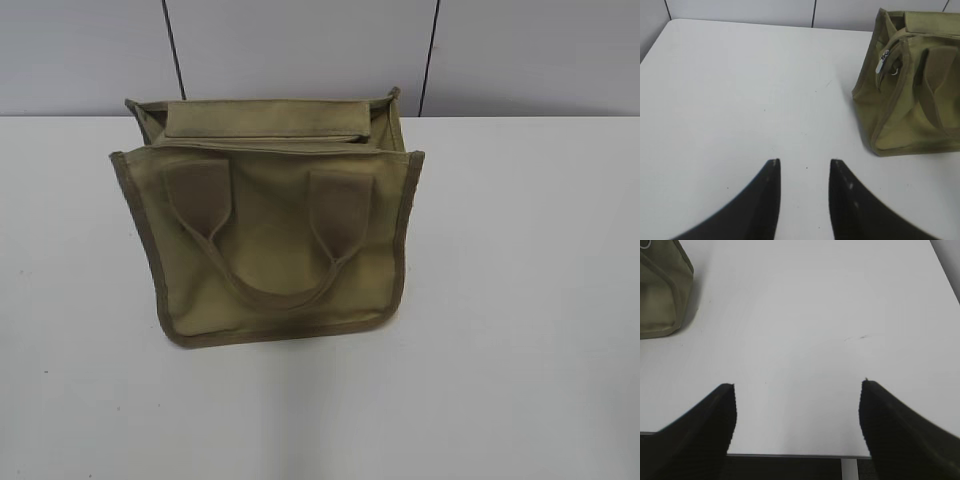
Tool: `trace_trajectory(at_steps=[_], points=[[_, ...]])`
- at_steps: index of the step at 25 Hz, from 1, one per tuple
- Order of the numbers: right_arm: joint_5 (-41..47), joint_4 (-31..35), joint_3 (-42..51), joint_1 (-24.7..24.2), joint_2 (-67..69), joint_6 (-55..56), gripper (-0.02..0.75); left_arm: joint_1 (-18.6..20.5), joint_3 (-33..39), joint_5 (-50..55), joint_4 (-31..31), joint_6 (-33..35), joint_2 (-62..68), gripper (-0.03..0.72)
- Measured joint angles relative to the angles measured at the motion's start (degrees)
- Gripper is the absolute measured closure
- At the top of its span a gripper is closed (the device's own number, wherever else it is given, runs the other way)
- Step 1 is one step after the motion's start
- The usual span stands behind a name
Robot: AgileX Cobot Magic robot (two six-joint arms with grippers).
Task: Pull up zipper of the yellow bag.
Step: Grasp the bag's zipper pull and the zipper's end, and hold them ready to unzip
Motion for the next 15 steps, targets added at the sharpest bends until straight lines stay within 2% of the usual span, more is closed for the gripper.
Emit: trace_trajectory(at_steps=[15], points=[[0.0, 0.0, 0.0, 0.0, 0.0, 0.0, 0.154, 0.0, 0.0, 0.0, 0.0, 0.1, 0.0, 0.442]])
